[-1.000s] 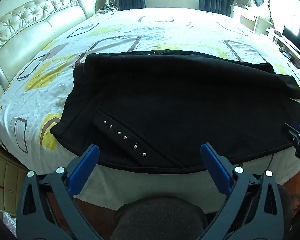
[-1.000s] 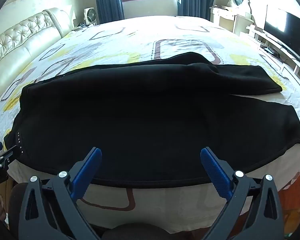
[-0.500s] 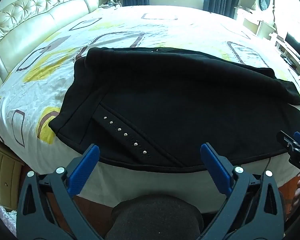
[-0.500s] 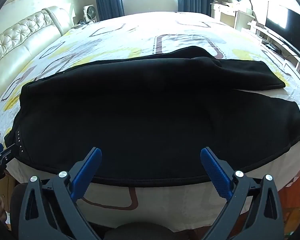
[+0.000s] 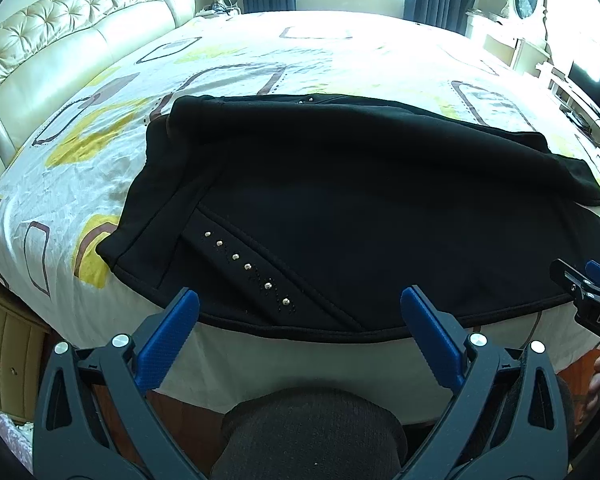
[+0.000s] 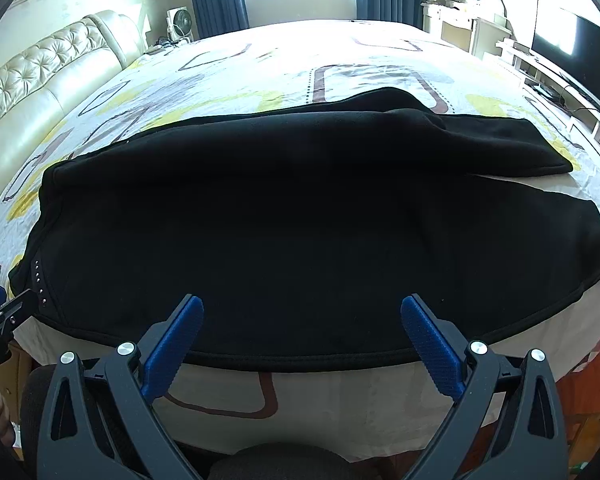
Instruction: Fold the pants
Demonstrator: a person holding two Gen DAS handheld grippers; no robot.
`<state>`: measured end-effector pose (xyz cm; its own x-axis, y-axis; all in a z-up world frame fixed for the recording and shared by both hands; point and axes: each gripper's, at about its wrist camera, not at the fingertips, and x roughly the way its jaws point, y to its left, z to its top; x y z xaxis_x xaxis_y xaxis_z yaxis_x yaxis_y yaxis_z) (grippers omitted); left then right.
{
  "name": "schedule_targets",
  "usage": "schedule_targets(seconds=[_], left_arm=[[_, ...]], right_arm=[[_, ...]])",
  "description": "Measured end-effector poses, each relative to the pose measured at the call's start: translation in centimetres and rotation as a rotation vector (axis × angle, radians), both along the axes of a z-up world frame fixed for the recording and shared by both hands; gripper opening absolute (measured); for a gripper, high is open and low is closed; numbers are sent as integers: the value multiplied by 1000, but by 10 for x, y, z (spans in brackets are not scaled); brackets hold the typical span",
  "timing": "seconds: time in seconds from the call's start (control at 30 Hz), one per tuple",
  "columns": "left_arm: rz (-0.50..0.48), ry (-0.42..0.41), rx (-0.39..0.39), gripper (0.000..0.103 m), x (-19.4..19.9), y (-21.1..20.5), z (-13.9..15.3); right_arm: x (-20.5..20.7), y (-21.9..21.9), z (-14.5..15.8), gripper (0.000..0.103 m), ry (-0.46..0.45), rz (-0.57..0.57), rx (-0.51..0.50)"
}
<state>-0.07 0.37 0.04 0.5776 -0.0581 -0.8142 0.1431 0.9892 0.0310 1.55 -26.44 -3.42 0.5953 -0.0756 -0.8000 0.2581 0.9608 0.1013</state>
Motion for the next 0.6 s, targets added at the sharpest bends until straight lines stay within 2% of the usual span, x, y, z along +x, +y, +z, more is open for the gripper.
schedule_targets(seconds=[0.6], left_arm=[[-3,8,0,101,-1,-2,-2]], right_arm=[[4,-1,-7,99,23,-2,20]])
